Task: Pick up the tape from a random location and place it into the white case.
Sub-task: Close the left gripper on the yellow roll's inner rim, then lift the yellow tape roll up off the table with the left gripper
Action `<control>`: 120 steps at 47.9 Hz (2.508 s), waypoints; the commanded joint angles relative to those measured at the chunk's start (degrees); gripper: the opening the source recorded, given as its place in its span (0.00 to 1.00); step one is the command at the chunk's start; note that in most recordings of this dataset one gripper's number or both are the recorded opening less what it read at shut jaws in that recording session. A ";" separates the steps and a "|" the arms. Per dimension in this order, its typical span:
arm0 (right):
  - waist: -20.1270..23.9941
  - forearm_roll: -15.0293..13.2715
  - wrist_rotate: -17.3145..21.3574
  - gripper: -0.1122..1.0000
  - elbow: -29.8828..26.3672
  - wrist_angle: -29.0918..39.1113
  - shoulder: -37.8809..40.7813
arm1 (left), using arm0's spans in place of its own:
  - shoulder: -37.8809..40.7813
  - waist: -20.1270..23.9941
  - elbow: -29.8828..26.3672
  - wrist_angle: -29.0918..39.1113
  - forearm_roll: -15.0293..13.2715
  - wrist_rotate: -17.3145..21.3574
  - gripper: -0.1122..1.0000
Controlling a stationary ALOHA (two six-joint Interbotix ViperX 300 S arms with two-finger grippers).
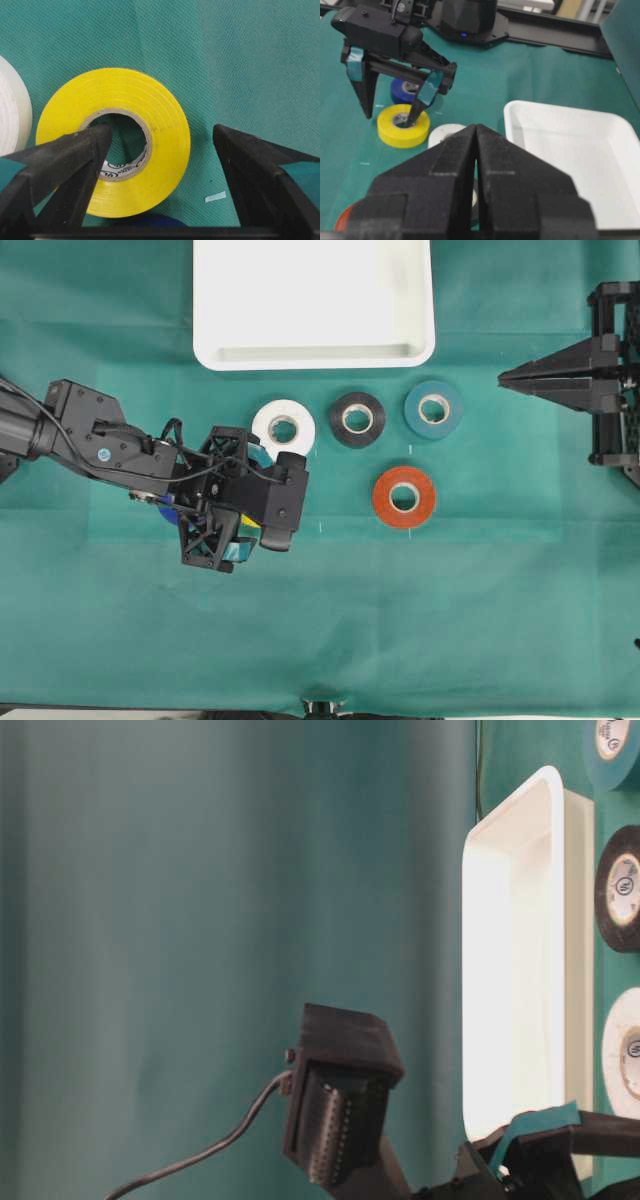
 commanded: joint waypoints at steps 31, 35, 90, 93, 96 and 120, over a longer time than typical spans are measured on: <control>-0.09 -0.09 -0.09 0.10 -0.88 -0.44 0.26 | -0.62 0.09 -2.81 0.62 0.00 -0.09 0.31; -0.09 -0.09 -0.09 0.10 -0.88 -0.44 0.26 | -0.62 0.00 -2.90 0.62 -0.09 0.00 0.31; -0.09 -0.09 -0.09 0.10 -1.23 -0.35 0.26 | -7.03 -0.79 -7.38 10.63 0.00 0.00 0.31; -0.09 -0.09 -0.18 0.10 -1.41 -0.35 0.26 | -8.53 -0.79 -8.00 12.04 -0.09 0.00 0.31; -0.09 -0.09 -0.18 0.10 -1.41 -0.35 0.26 | -10.20 -0.70 -8.70 13.36 0.00 0.09 0.31; -0.09 -0.26 -0.18 0.10 -1.67 -0.26 0.09 | -19.16 -1.05 -17.75 25.22 0.00 0.09 0.31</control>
